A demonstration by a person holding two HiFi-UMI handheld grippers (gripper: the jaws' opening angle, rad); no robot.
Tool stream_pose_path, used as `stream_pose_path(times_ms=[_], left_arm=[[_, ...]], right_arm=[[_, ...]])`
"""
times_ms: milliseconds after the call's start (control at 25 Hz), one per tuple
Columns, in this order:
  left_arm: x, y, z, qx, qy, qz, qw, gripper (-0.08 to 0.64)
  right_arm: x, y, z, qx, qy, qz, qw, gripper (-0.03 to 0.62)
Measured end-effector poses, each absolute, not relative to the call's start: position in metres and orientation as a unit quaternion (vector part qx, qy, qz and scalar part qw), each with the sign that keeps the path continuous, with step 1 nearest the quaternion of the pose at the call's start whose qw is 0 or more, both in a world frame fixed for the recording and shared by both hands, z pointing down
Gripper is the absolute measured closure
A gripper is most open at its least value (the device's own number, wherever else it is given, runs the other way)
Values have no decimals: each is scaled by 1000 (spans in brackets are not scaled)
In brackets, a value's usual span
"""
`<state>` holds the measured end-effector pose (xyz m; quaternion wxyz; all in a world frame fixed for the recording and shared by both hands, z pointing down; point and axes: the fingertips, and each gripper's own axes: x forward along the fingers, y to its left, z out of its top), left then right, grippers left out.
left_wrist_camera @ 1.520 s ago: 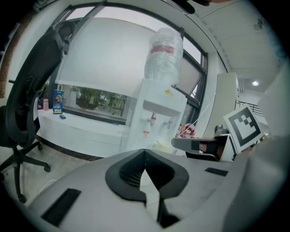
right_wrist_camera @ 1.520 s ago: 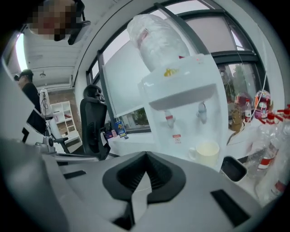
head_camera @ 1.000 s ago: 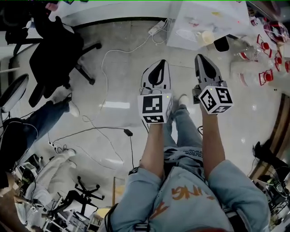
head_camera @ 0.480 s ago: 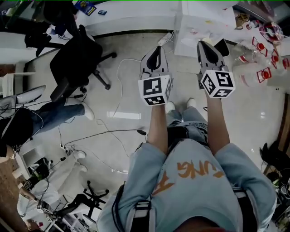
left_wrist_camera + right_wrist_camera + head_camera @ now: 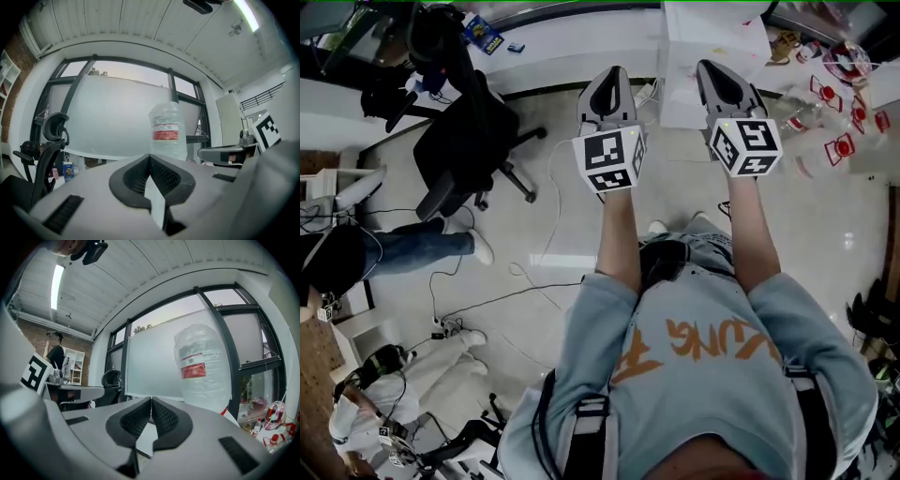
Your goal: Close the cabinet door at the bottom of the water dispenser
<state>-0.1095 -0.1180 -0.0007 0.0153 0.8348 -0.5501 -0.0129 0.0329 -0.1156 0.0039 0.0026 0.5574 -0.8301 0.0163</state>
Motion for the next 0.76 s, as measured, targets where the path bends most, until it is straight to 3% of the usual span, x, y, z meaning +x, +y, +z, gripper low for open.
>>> stream_pose_path(times_ms=[760], left_arm=[[-144,-112,9,828,-553,-56,73,549]], right_arm=[[7,-112,11,577,-816,3,32,561]])
